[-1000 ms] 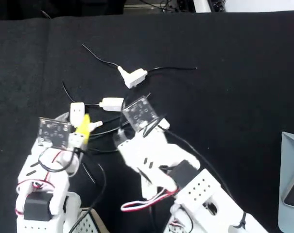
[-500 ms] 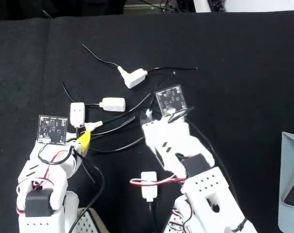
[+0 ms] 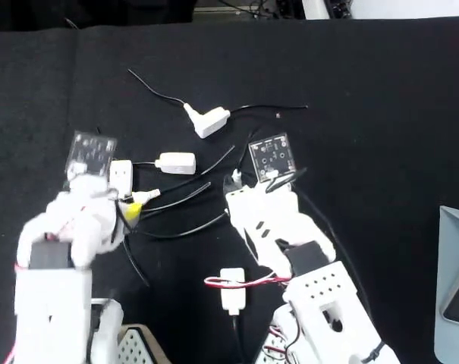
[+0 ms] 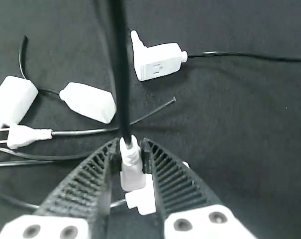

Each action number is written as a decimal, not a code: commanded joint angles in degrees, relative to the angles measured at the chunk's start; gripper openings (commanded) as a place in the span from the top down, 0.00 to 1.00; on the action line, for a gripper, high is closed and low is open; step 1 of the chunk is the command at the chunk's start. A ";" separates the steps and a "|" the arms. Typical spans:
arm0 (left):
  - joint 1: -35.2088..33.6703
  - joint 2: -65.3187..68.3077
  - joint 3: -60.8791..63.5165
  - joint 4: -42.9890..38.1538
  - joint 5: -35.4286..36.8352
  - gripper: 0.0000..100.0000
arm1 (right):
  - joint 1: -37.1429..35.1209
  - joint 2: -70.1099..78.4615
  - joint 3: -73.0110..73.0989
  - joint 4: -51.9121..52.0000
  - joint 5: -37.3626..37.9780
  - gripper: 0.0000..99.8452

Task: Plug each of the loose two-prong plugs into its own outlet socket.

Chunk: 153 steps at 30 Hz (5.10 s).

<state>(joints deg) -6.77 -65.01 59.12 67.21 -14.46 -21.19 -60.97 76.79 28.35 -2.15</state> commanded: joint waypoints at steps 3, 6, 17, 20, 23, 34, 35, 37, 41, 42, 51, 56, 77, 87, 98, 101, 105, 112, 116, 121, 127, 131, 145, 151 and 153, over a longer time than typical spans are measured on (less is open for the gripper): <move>-3.03 20.66 -14.46 0.09 -0.44 0.72 | 0.62 -0.92 0.75 -3.87 0.09 0.99; -3.65 29.01 -19.56 0.00 -0.26 0.72 | 0.62 -0.92 0.75 -3.87 0.00 0.99; -3.21 53.01 -29.85 -10.46 -0.18 0.73 | 0.62 -0.92 0.92 -3.87 0.00 0.99; -3.12 57.85 -31.60 -13.54 -0.18 0.73 | 0.62 -0.92 0.92 -3.87 0.00 0.99; -2.15 62.51 -33.98 -15.21 -0.18 0.73 | 0.62 -0.92 0.92 -3.87 0.00 0.99; 0.66 67.60 -38.02 -15.38 0.00 0.73 | 0.62 -0.92 1.63 -3.96 0.00 0.99; 0.57 68.66 -38.37 -15.38 0.00 0.73 | 0.62 -0.92 1.63 -3.96 0.00 0.99; -0.13 71.12 -39.08 -15.74 -0.09 0.73 | 0.62 -0.92 1.63 -3.96 0.00 0.99; -4.35 77.45 -41.71 -17.41 -0.44 0.73 | 0.62 -0.92 1.63 -3.96 0.00 0.99; -5.58 78.68 -42.77 -17.23 -0.44 0.73 | 0.62 -0.92 1.63 -3.96 0.00 0.99; -10.33 80.53 -52.88 -6.95 -0.44 0.77 | 0.62 -0.92 1.71 -3.96 0.00 0.99; -9.80 80.53 -52.44 -6.95 -0.44 0.82 | 0.62 -0.92 1.71 -3.96 0.00 0.99; 6.81 56.79 -42.33 4.66 -0.18 0.96 | 2.46 -0.92 1.45 -3.87 0.35 0.99; 18.42 45.10 -23.60 -1.41 1.67 0.96 | 8.44 -0.92 -0.48 -3.52 0.35 0.99; 7.78 44.48 -14.20 -10.73 3.25 0.73 | 8.18 -0.92 -0.40 -3.52 0.35 0.99; 4.09 44.92 -16.22 -10.37 1.14 0.73 | 8.18 -0.92 -0.31 -3.52 0.35 0.99; -0.04 44.92 -18.07 -10.37 1.14 0.73 | 8.09 -0.92 0.13 -3.52 0.35 0.99; -1.27 44.31 -21.76 -4.04 1.05 0.72 | 6.42 -0.92 0.31 -3.52 0.35 0.99; 0.04 44.31 -27.03 4.40 1.14 0.72 | 6.33 -0.92 0.31 -3.43 0.35 0.99; 4.26 44.92 -23.43 4.40 1.41 0.73 | 6.33 -0.92 0.40 -3.43 0.35 0.99; 4.35 44.92 -11.38 -9.23 1.23 0.74 | 6.33 -0.92 0.84 -3.43 0.35 0.99; 4.70 44.40 -7.60 -14.59 1.14 0.82 | 6.33 -0.92 0.84 -3.43 0.35 0.99; 22.37 44.84 -10.24 -15.03 1.05 0.92 | 6.59 -0.92 0.75 -3.43 0.35 0.99; 20.09 44.31 -10.51 -12.48 1.58 0.77 | 6.59 -0.92 0.75 -3.43 0.44 0.99; 17.45 44.31 -12.26 -10.20 2.90 0.72 | 6.59 -0.92 0.75 -3.43 0.44 0.99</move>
<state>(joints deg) 14.42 -18.68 51.30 53.76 -13.05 -14.07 -60.97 78.81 25.63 -2.15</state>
